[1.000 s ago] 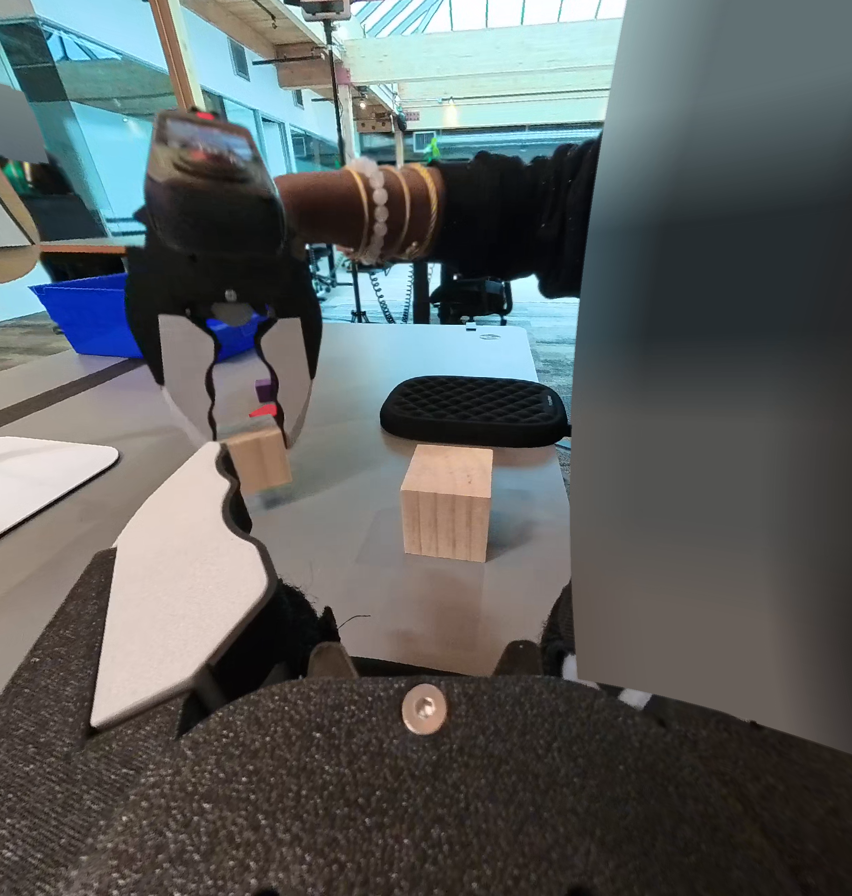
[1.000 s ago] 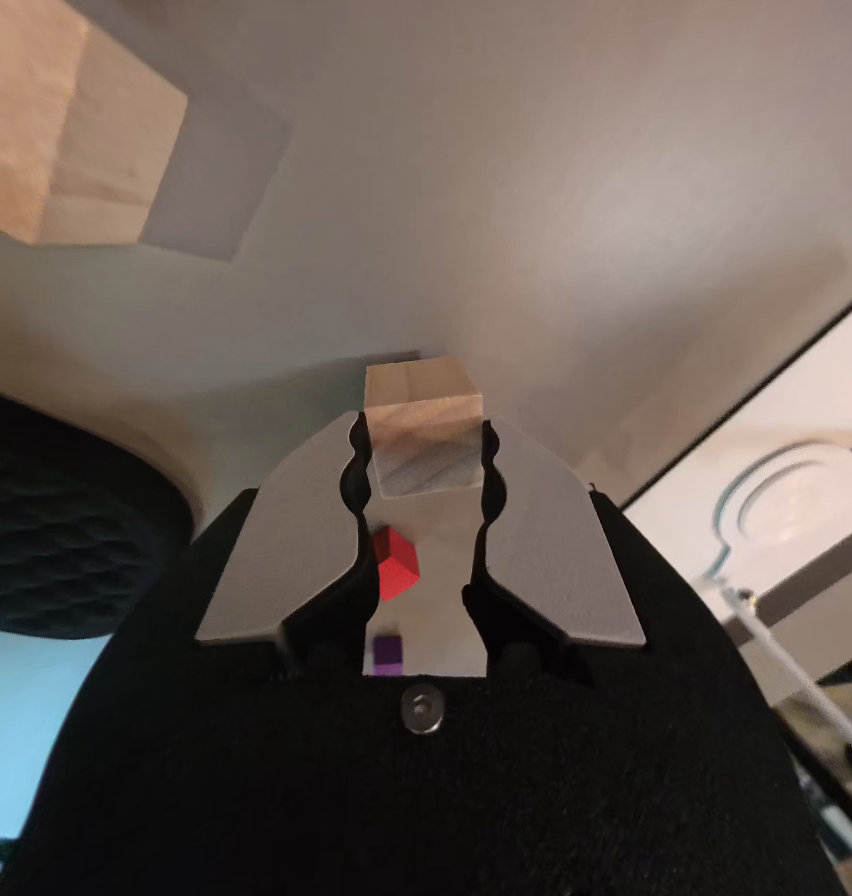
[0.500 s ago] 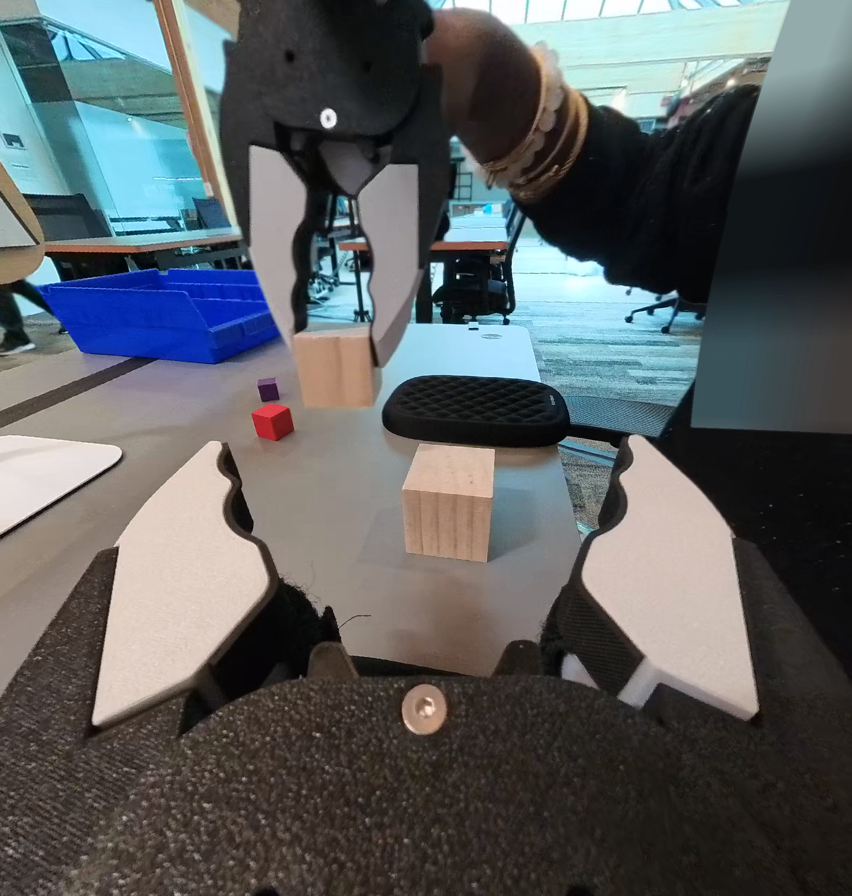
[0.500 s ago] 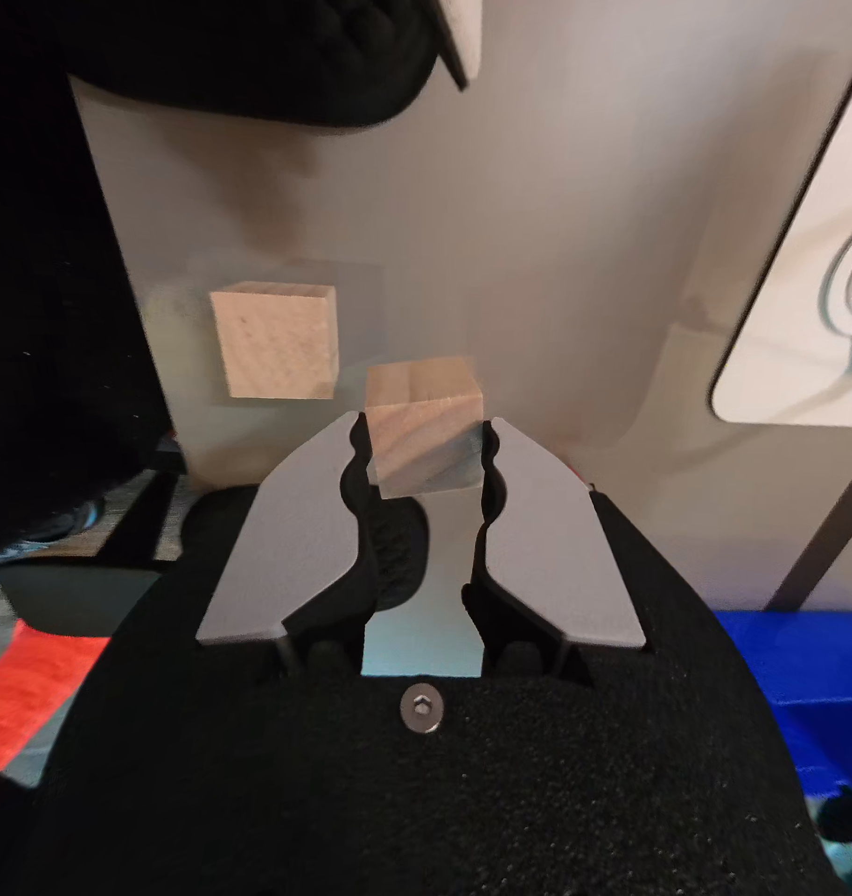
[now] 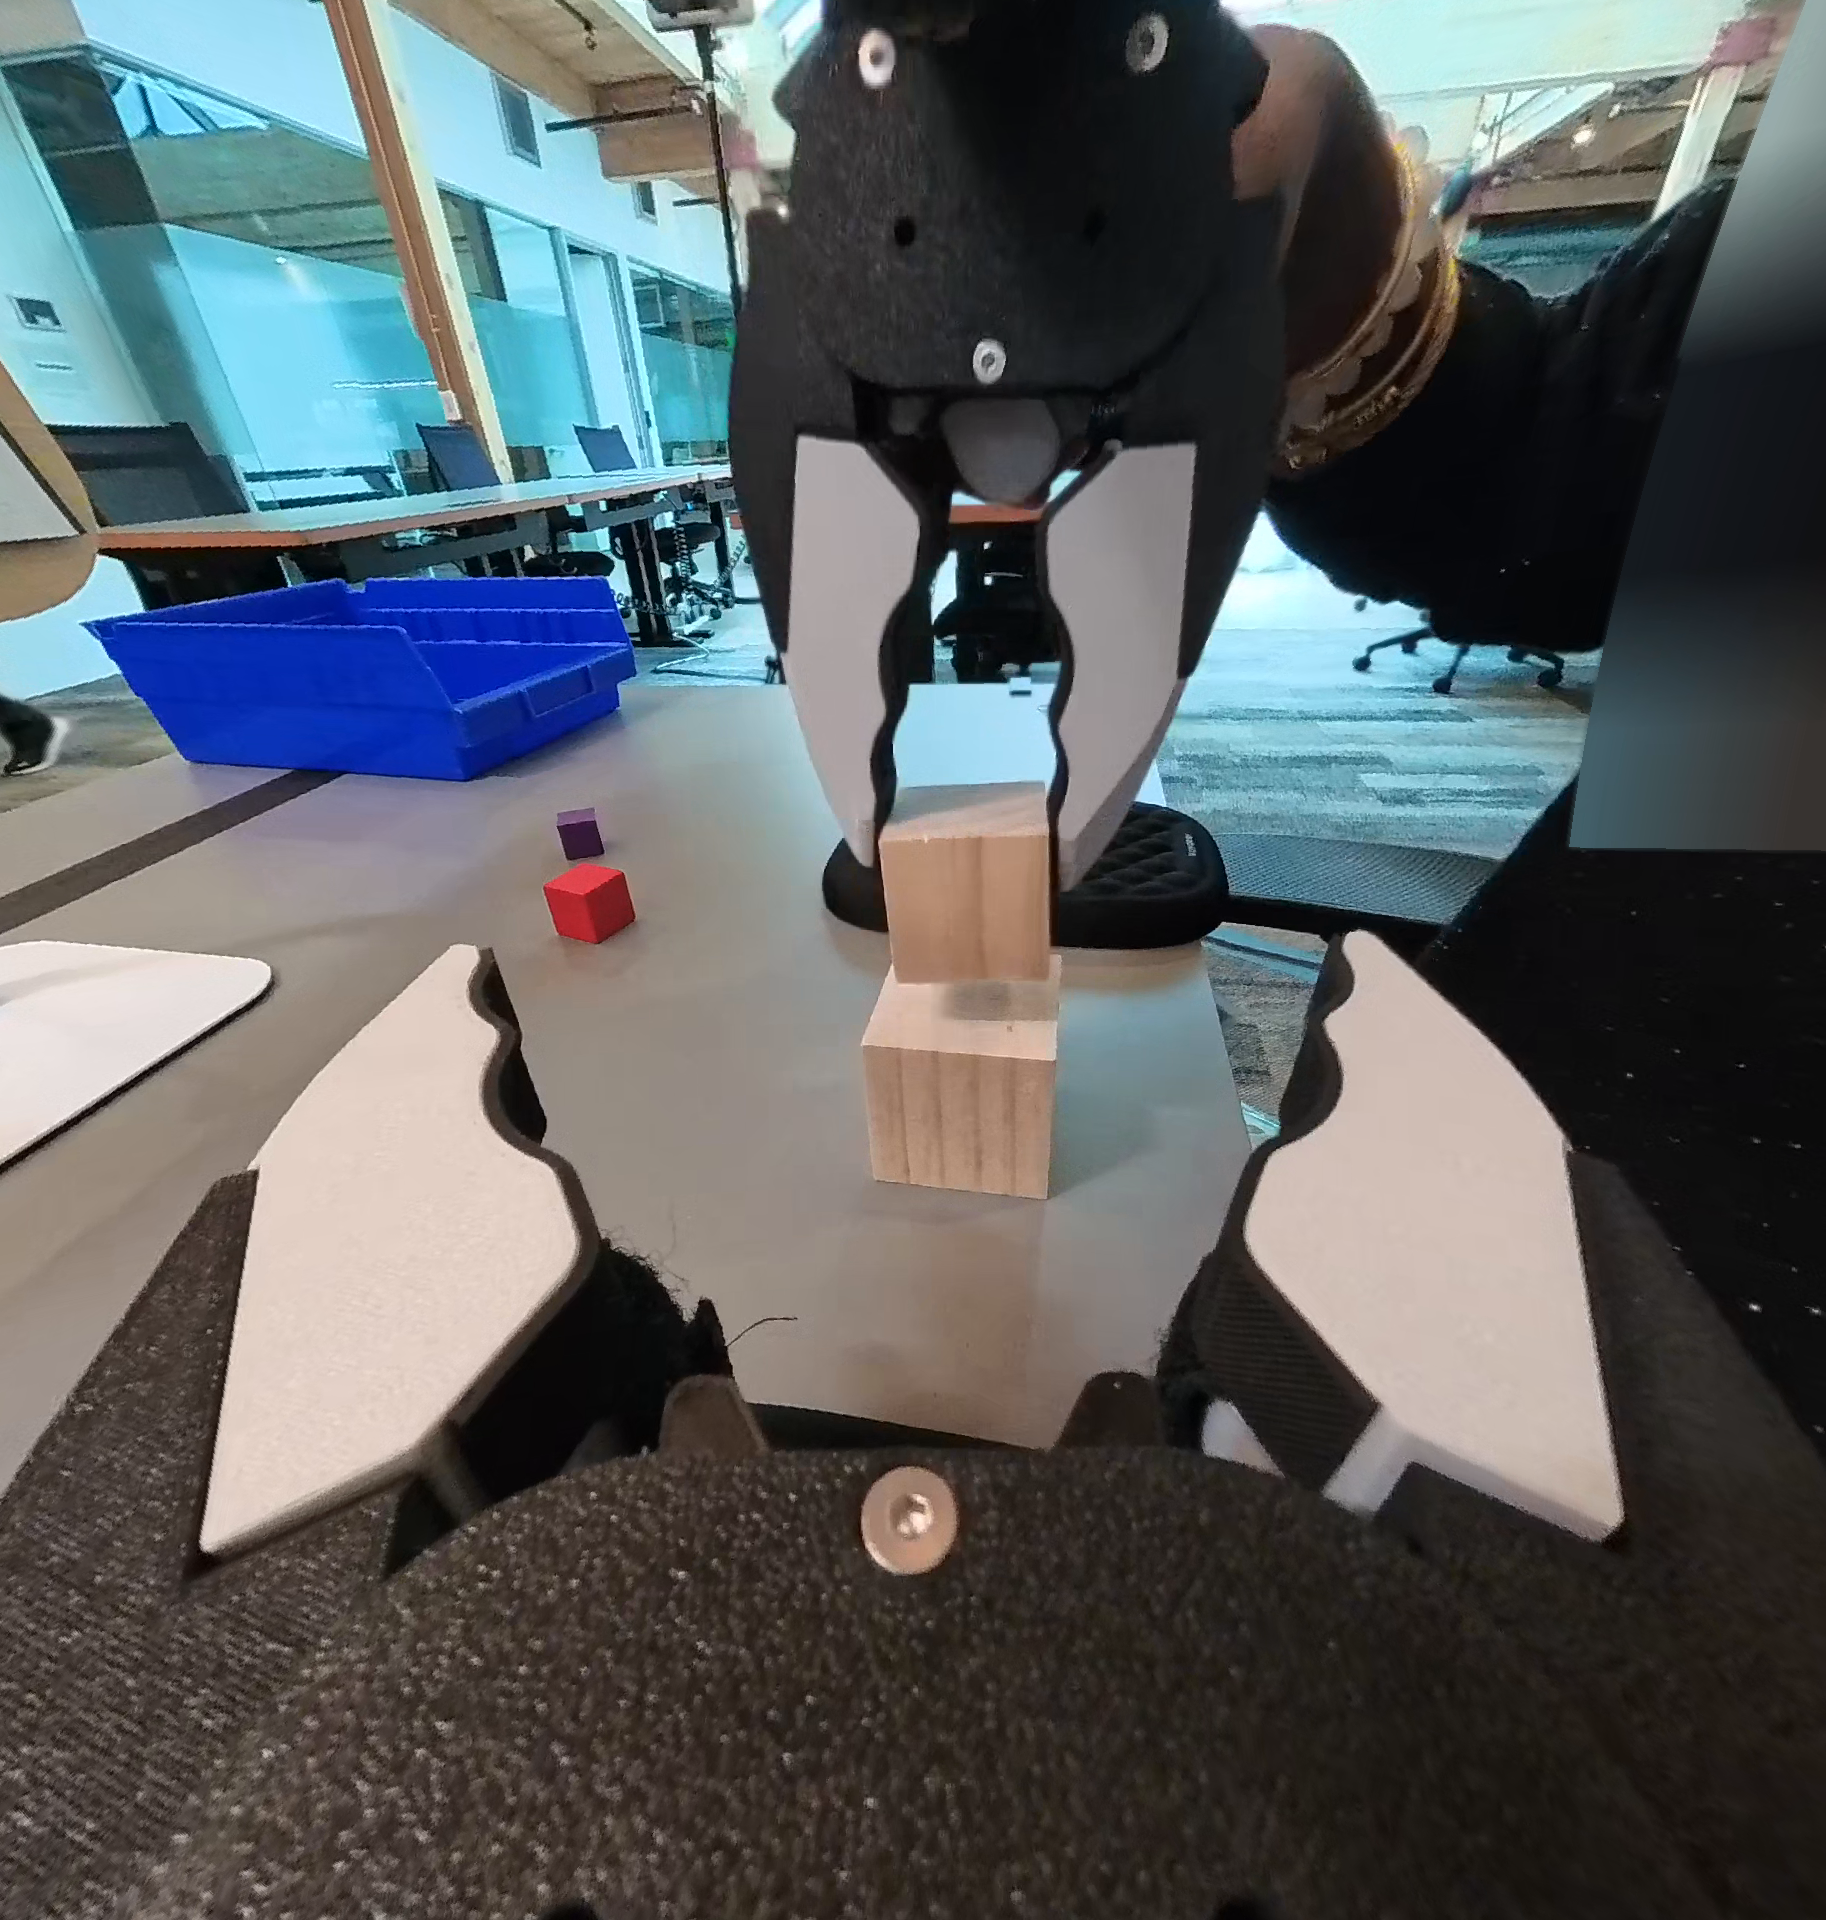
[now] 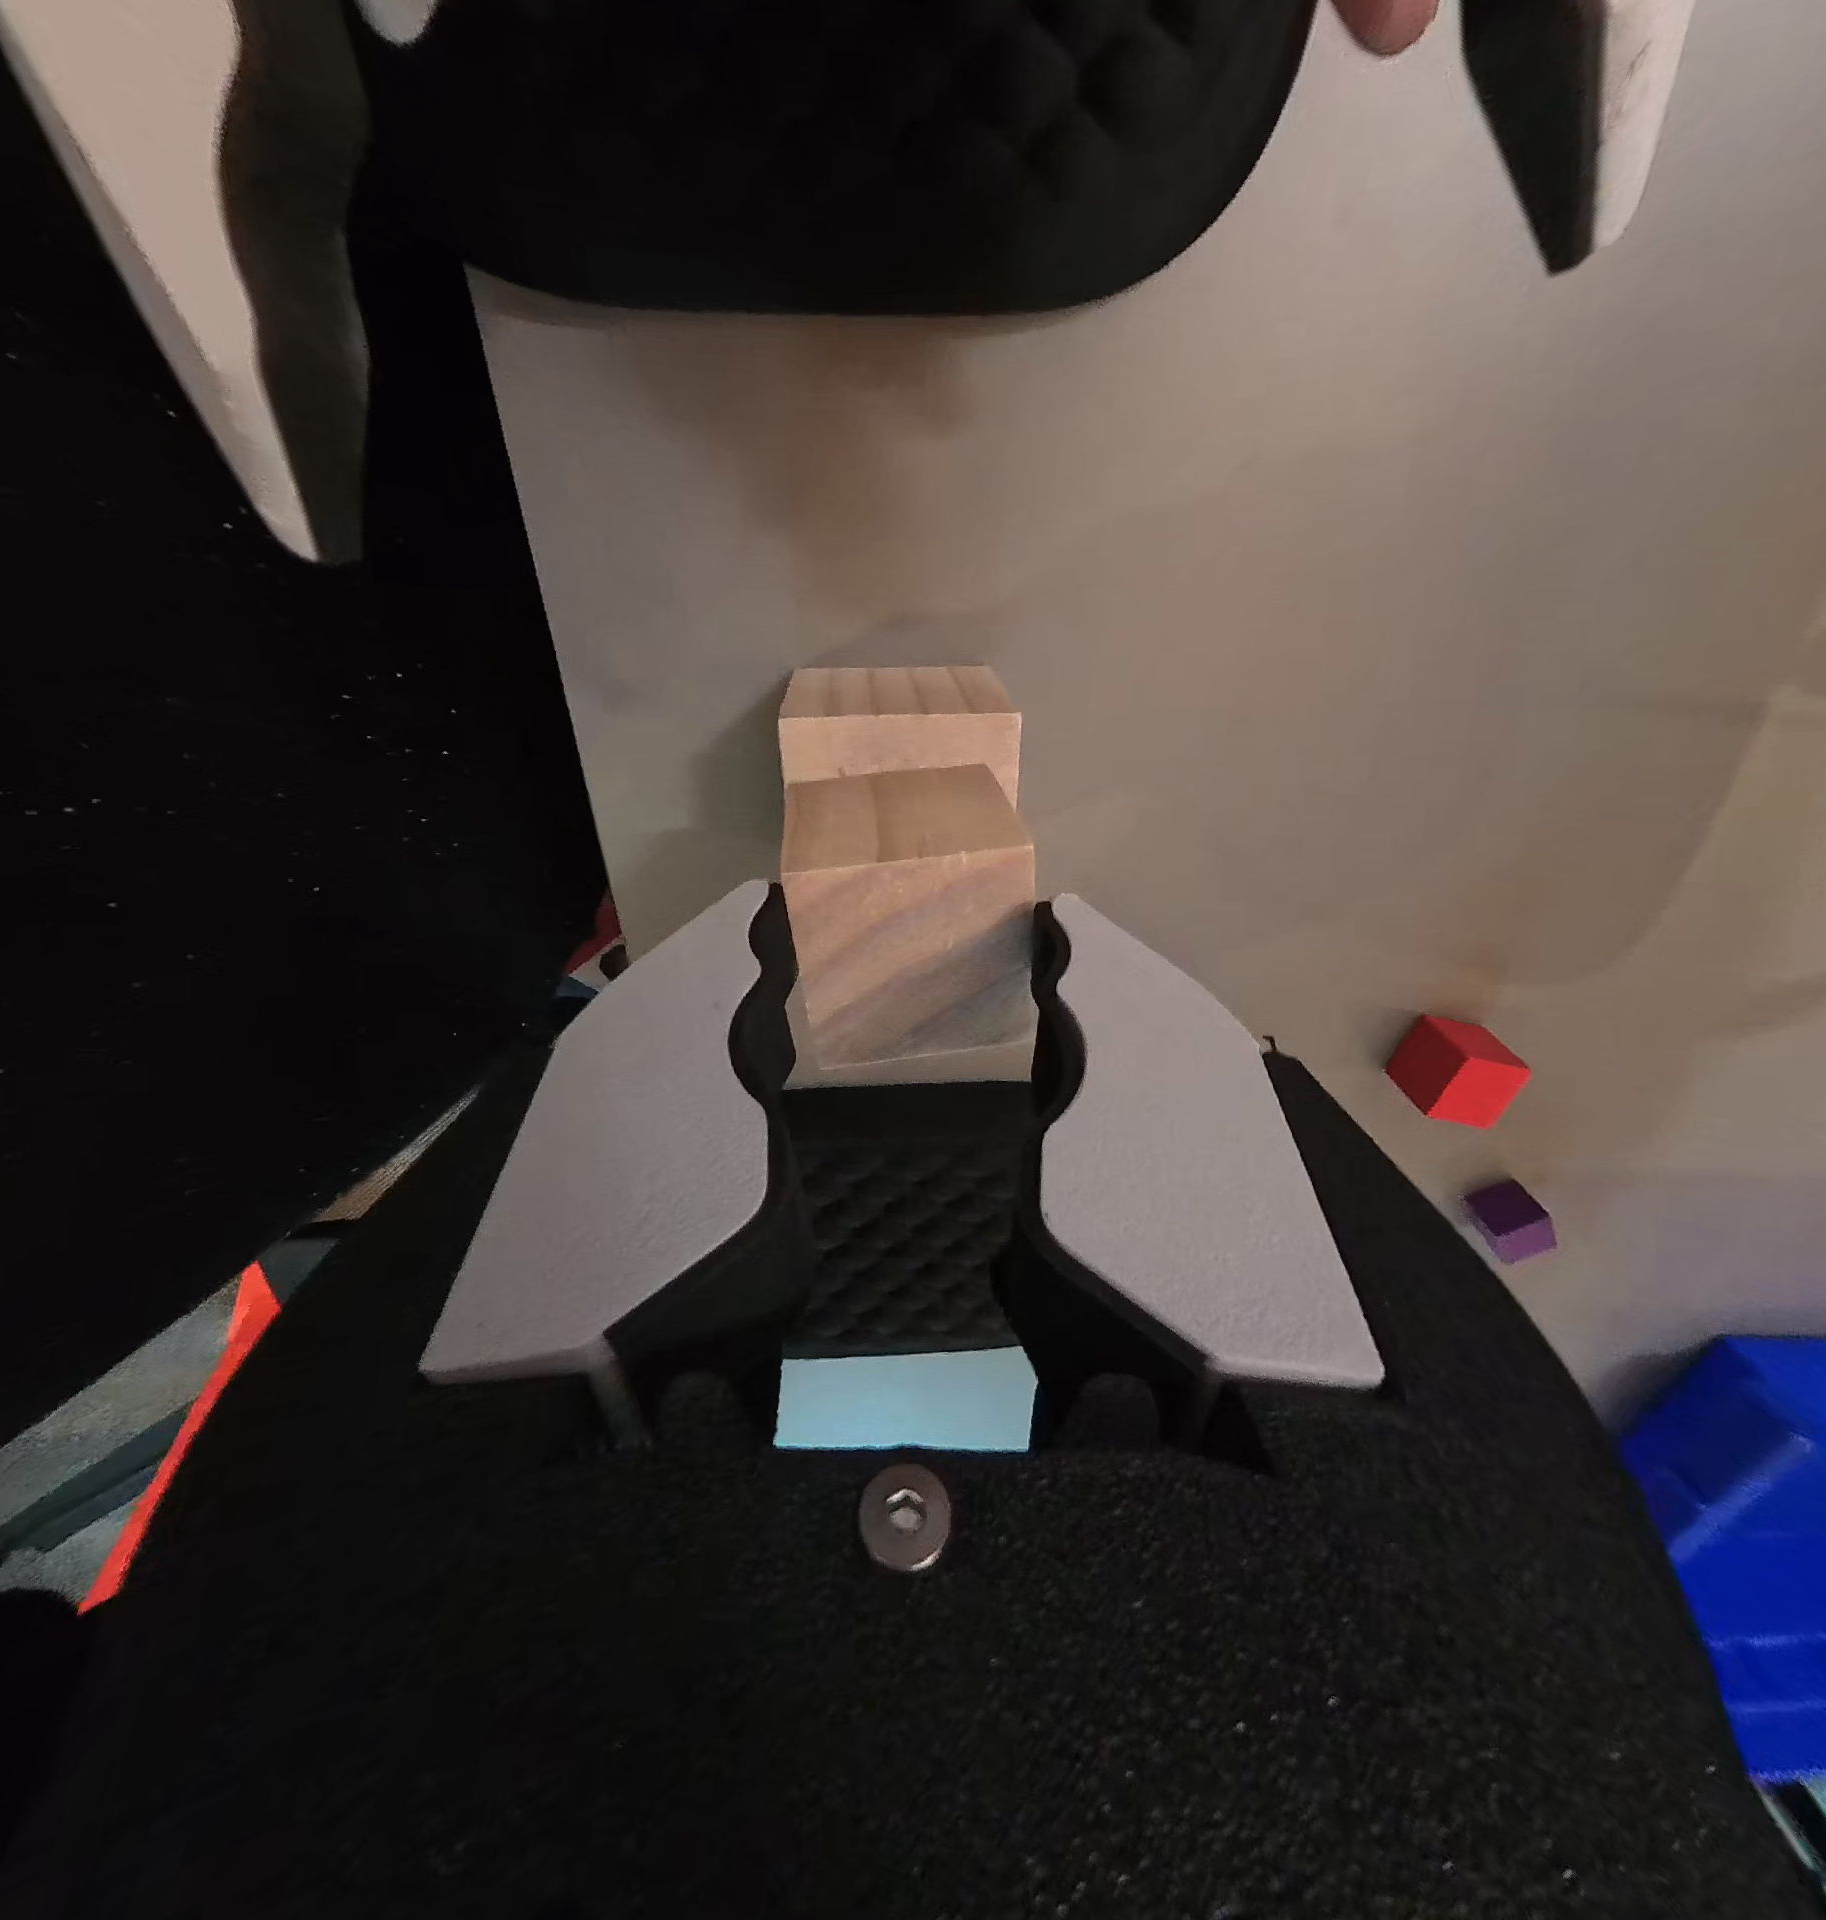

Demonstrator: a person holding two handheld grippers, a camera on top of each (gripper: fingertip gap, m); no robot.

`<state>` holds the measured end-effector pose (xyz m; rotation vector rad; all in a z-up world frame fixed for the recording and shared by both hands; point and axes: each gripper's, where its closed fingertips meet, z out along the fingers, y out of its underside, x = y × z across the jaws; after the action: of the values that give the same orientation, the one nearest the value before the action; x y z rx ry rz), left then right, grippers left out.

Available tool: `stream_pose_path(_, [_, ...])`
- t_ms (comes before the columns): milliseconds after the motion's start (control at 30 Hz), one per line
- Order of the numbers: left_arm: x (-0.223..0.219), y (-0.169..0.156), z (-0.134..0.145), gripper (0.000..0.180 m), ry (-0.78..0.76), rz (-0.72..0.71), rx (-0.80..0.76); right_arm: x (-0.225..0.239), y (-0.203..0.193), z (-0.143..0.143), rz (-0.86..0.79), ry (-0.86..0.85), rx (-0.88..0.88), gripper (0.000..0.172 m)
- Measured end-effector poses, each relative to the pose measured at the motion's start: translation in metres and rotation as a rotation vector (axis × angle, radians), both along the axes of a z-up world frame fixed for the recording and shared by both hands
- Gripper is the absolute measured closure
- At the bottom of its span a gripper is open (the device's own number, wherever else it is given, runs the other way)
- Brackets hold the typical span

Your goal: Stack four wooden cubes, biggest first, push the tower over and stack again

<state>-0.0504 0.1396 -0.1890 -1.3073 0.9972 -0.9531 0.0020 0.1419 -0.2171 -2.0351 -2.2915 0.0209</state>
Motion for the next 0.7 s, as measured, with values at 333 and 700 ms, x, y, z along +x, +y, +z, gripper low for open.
stream_pose_path(333, [0.0,0.0,0.0,0.042,-0.003,-0.001,-0.001,0.002,0.0,-0.015,-0.061,-0.026,0.012,0.128])
stream_pose_path(700, [0.0,-0.001,0.0,0.043,0.0,-0.002,0.004,0.001,0.001,-0.016,-0.088,-0.029,0.041,0.128])
